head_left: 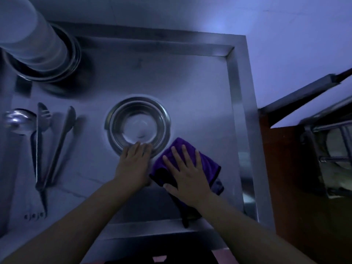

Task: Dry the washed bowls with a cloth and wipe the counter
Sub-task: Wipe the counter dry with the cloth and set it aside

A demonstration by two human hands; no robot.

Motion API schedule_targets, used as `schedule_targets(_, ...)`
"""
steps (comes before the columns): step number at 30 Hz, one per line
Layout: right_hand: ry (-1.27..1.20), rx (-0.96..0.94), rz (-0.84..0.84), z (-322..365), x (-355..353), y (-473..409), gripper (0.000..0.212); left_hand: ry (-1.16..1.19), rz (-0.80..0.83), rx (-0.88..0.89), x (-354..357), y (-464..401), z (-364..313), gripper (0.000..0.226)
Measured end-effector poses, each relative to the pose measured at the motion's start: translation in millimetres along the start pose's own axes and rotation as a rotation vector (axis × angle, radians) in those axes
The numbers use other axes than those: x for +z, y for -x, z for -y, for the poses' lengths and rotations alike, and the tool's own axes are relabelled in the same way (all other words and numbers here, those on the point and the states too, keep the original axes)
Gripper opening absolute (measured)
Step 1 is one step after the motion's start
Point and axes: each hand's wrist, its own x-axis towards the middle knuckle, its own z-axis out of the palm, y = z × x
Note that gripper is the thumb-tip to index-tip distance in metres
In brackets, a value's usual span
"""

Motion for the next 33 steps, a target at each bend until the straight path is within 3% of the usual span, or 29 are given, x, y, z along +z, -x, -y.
schedule_targets(2, 0.006, -0.068, -0.027, -27.3, -5.6, -26.0, 0.080, -0.020, 0.056, -0.017, -2.3, -9.8, 0.2, 0.100)
schedule_targets(6, 0.041, -0.052, -0.056, -74.1, -26.9, -90.0, 0.075, -0.035, 0.264, -0.009, -17.7, -26.3, 0.1, 0.132)
schedule_targets(11, 0.087, -0.043, -0.073, -100.3, -49.2, -176.5, 0.072, -0.040, 0.308, -0.023, -28.8, -38.6, -7.1, 0.140)
schedule_targets(16, 0.084, -0.051, -0.094, -84.0, -64.3, -247.6, 0.072, -0.099, 0.333, 0.051, -28.9, -50.3, -6.7, 0.141)
schedule_targets(26, 0.091, -0.275, -0.081, 22.4, -72.6, -374.5, 0.069, -0.047, 0.231, 0.169, -9.7, -53.8, 21.2, 0.145)
schedule_targets(28, 0.113, -0.362, -0.066, 32.0, -75.4, -392.9, 0.068, -0.092, 0.266, 0.162, -17.6, -49.5, 20.1, 0.137)
schedule_targets(33, 0.110, -0.461, -0.075, 16.8, -83.9, -410.5, 0.065, 0.037, 0.105, 0.080, -26.1, -55.4, 24.2, 0.117)
